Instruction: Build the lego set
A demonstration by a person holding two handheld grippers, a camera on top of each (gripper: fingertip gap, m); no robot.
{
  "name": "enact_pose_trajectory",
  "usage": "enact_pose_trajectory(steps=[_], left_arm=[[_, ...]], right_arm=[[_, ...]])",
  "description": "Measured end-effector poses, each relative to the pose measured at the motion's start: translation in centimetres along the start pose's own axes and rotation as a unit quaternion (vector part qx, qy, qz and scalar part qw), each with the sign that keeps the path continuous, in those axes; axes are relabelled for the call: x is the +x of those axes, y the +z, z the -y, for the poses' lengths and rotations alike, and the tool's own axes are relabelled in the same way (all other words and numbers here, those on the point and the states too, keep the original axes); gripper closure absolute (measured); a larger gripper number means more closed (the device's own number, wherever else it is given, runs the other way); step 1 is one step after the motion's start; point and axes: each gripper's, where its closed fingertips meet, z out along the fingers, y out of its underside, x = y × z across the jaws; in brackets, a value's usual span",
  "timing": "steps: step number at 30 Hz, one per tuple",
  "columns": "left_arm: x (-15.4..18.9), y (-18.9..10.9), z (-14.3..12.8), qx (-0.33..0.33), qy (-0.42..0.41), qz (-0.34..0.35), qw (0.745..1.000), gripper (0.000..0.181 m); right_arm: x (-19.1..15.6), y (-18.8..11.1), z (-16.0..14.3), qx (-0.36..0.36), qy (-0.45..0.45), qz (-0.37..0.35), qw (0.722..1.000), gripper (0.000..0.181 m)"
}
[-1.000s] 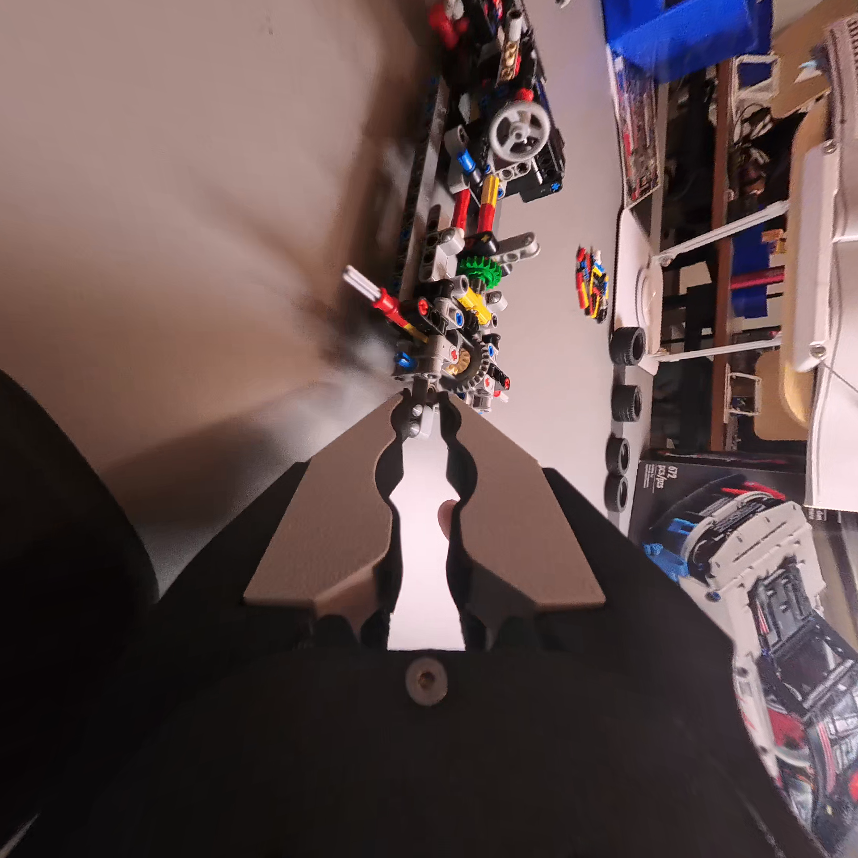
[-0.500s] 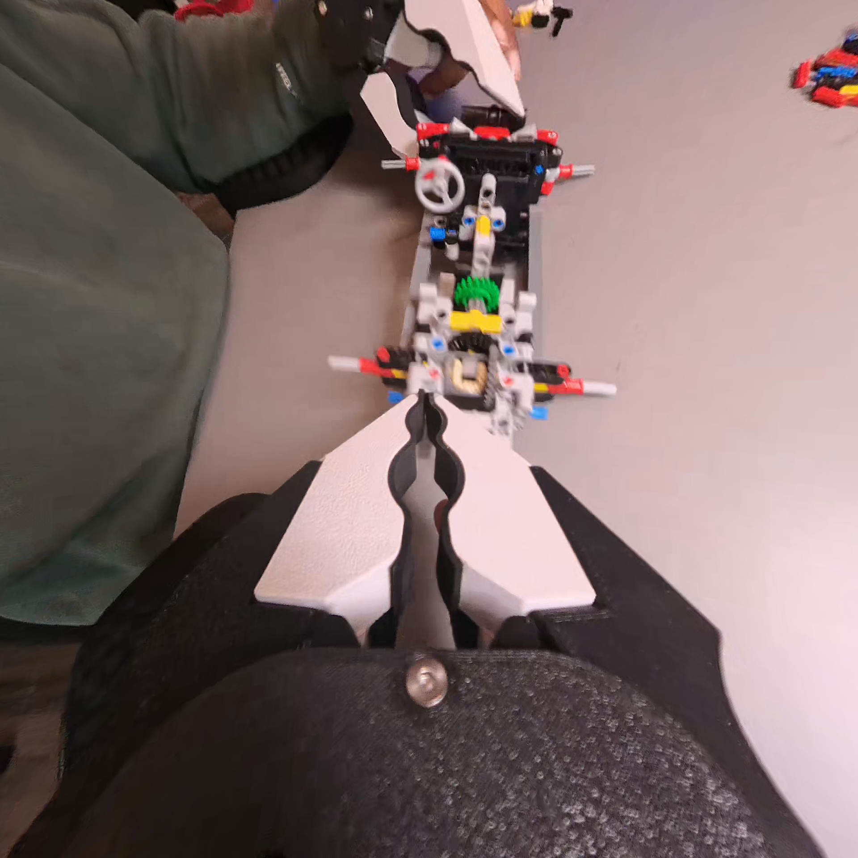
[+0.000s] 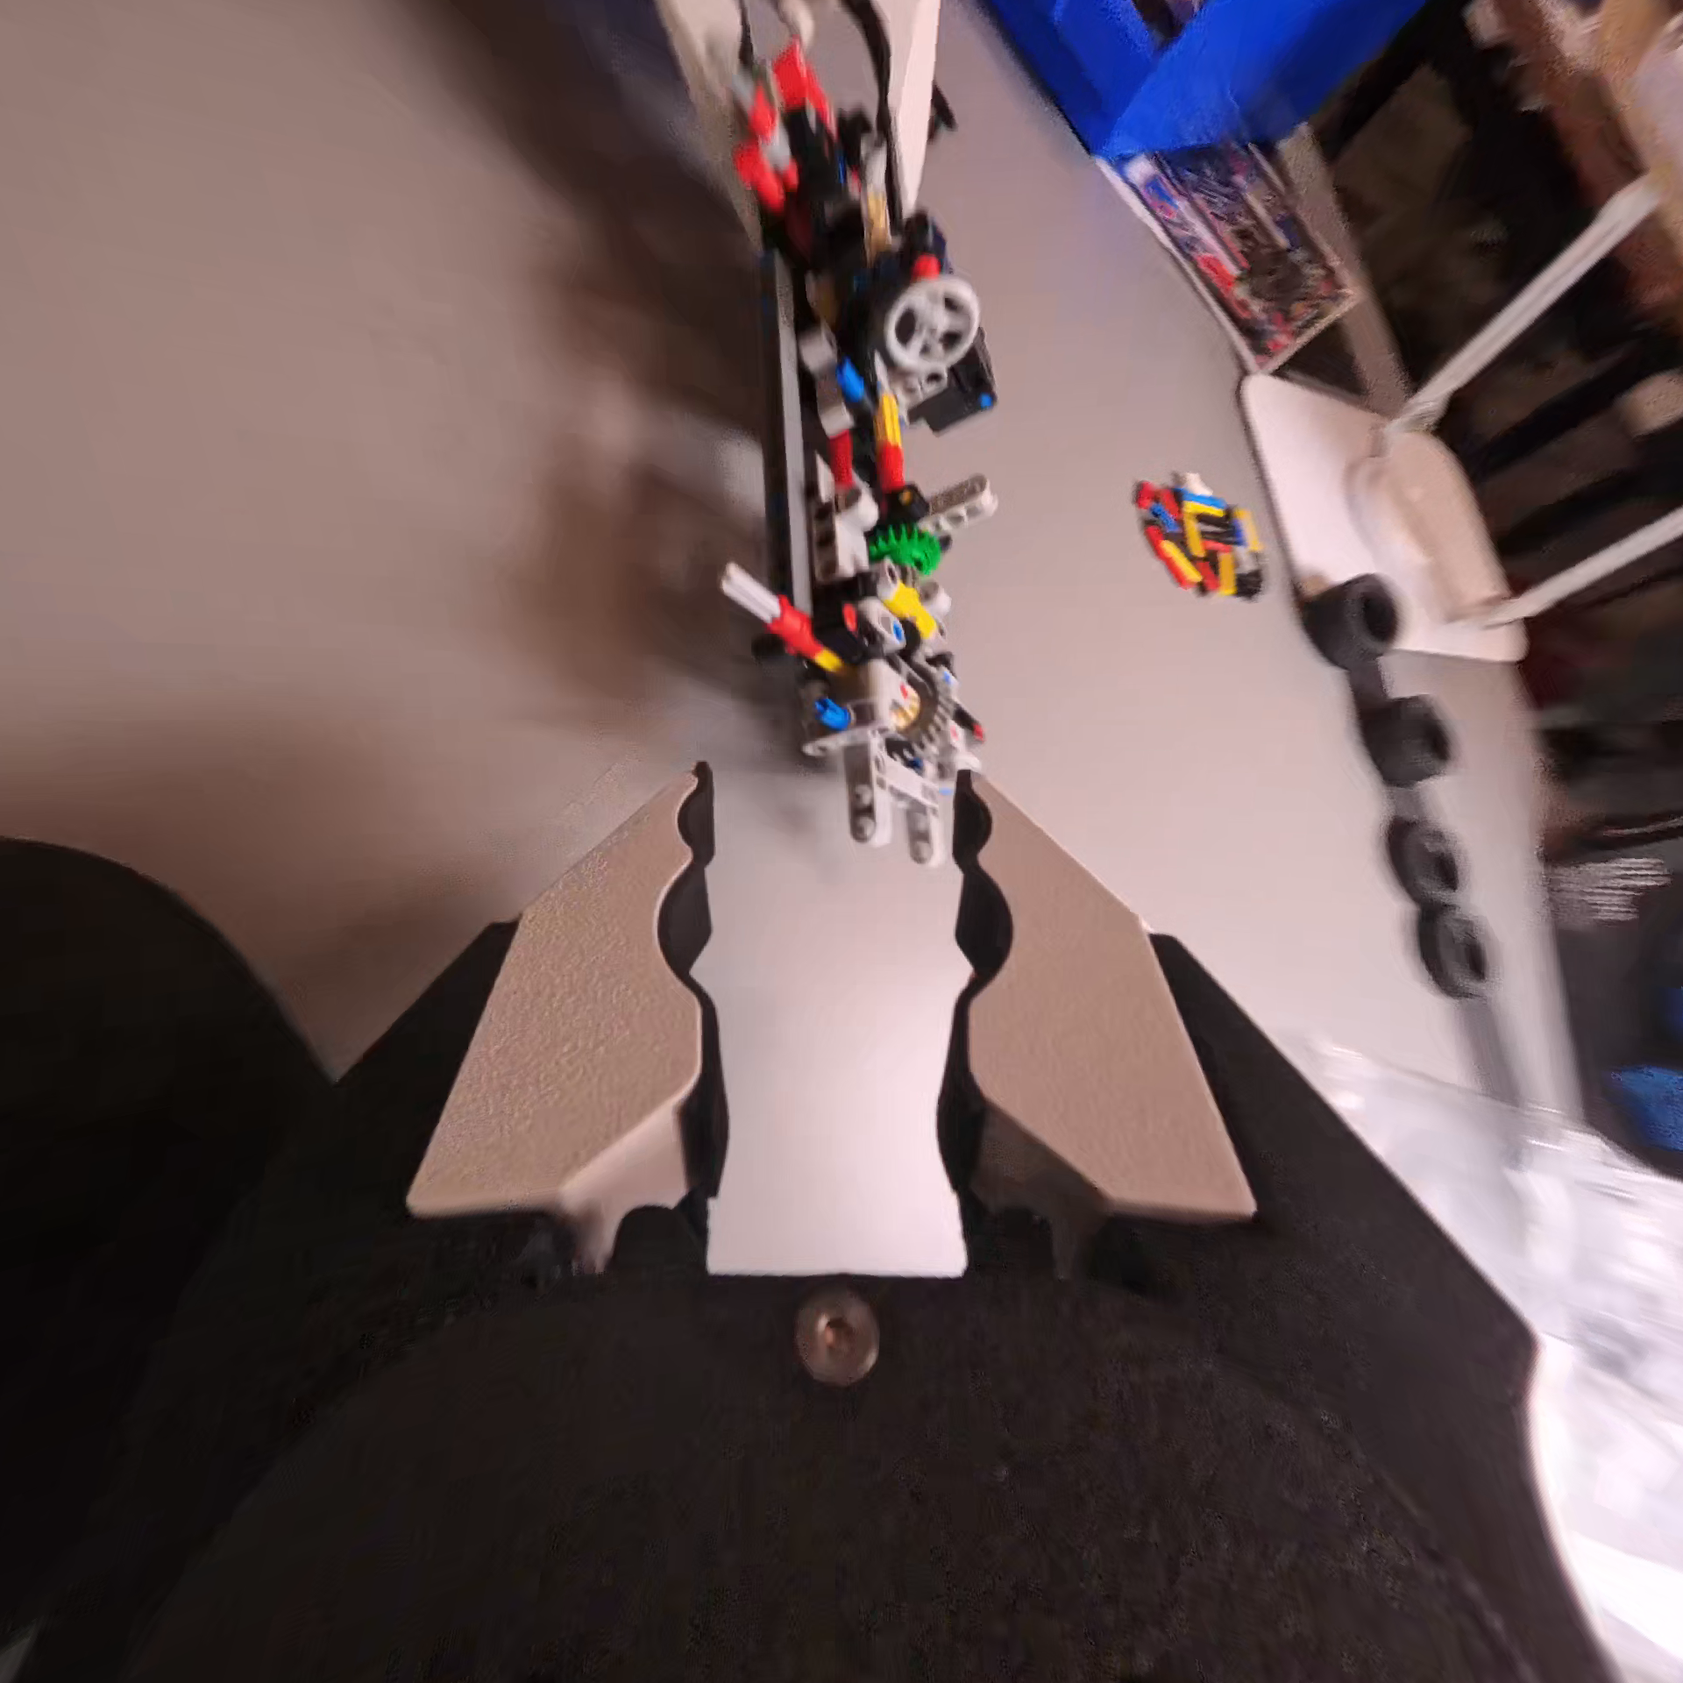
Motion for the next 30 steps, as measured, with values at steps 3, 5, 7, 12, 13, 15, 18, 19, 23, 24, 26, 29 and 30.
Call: enact_pose_trajectory(steps=[3,5,7,12,13,15,18,19,23,24,26,29,30], left_arm=[[0.1,-0.5,0.5,0.016,-0.031,-0.023,0.999,0.143],[0.2,-0.9,0.7,0.021,-0.053,-0.039,0.998,0.142],[0.3,-1.4,0.6,0.021,-0.075,-0.049,0.996,0.142],[0.8,-3.6,2.1,0.069,-0.115,-0.054,0.99,0.141],[1.0,-4.0,2.5,0.08,-0.122,-0.056,0.988,0.134],[1.5,-4.3,2.8,0.086,-0.135,-0.063,0.985,0.122],[1.9,-3.8,2.1,0.068,-0.142,-0.053,0.986,0.132],[1.9,-3.5,1.9,0.064,-0.153,-0.051,0.985,0.13],[2.7,-2.8,1.0,0.048,-0.229,-0.093,0.968,0.128],[2.7,-2.7,0.7,0.039,-0.245,-0.1,0.964,0.125],[2.6,-2.7,0.5,0.04,-0.254,-0.099,0.961,0.122],[1.9,-3.1,0.4,0.038,-0.237,-0.069,0.968,0.111],[1.8,-3.5,0.5,0.037,-0.228,-0.068,0.971,0.106]], right_arm=[[0.8,1.4,-0.2,-0.039,-0.13,-0.098,0.986,0.149],[0.8,2.0,0.1,-0.042,-0.159,-0.106,0.981,0.176],[0.7,2.0,0.8,-0.022,-0.132,-0.084,0.987,0.177],[-0.2,1.4,2.8,0.041,0.033,0.032,0.998,0.176],[-0.4,1.2,3.3,0.057,0.082,0.067,0.993,0.176],[-1.0,0.6,4.0,0.081,0.181,0.149,0.969,0.177],[-1.5,0.4,4.4,0.098,0.294,0.243,0.919,0.177],[-1.8,0.4,4.4,0.1,0.33,0.272,0.899,0.177],[-2.6,1.6,2.7,0.075,0.44,0.343,0.827,0.177],[-2.8,1.8,2.5,0.07,0.462,0.359,0.808,0.177],[-2.8,2.2,2.2,0.071,0.481,0.372,0.791,0.176],[-2.3,2.8,1.8,0.072,0.496,0.365,0.785,0.175],[-2.2,2.9,1.7,0.069,0.499,0.363,0.784,0.174]])
